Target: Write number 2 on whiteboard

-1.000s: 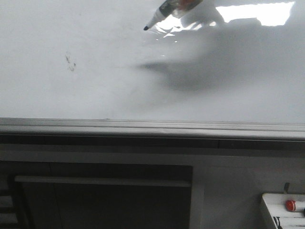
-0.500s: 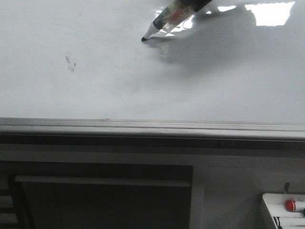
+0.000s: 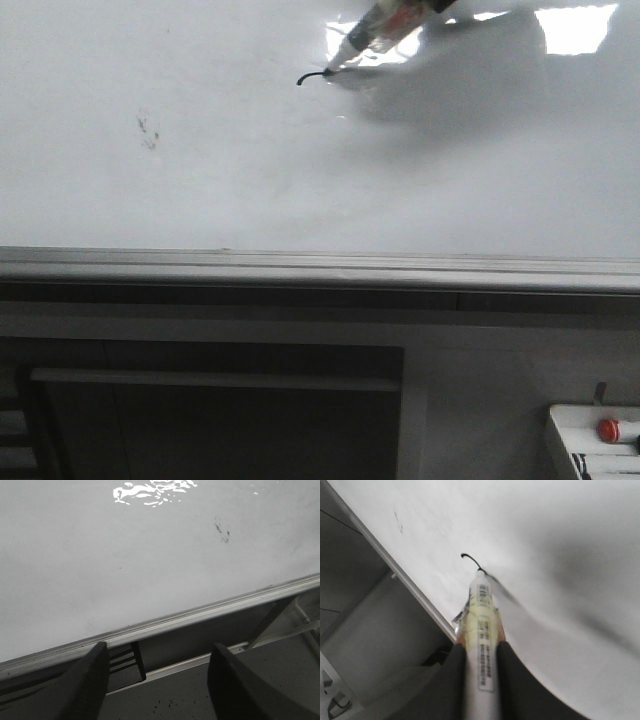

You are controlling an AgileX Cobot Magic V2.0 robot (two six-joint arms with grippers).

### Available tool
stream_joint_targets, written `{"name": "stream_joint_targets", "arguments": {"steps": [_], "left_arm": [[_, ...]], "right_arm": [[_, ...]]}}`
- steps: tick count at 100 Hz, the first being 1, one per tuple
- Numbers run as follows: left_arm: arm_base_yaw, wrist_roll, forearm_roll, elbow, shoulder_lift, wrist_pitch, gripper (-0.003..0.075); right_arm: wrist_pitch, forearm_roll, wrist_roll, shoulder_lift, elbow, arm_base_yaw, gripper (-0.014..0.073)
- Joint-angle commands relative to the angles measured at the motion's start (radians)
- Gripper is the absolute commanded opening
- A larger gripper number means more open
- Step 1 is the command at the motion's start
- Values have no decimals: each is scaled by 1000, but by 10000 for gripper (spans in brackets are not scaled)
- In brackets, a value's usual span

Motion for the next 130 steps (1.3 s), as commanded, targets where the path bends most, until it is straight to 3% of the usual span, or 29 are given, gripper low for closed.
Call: {"name": "stream_joint_targets", "arguments": {"steps": [1, 39, 72, 97, 115, 130], "left_arm": [[-9, -3, -6, -28, 0, -68, 401], [-9, -3, -6, -28, 0, -68, 401], [-9, -3, 27, -28, 0, -68, 401], [-9, -3, 27, -28, 0, -68, 401], [-78, 94, -3, -28, 0, -49, 401], [-200, 257, -78, -32, 2, -44, 401]], "right_arm": [[28, 2, 3, -46, -20, -13, -13], [-170, 19, 9, 13, 93, 105, -13], [-78, -130, 71, -40, 104, 39, -13], [-76, -107, 64, -56, 126, 29, -13], [11, 141, -204, -139, 142, 29, -13], [23, 172, -347, -252, 229, 37, -13]]}}
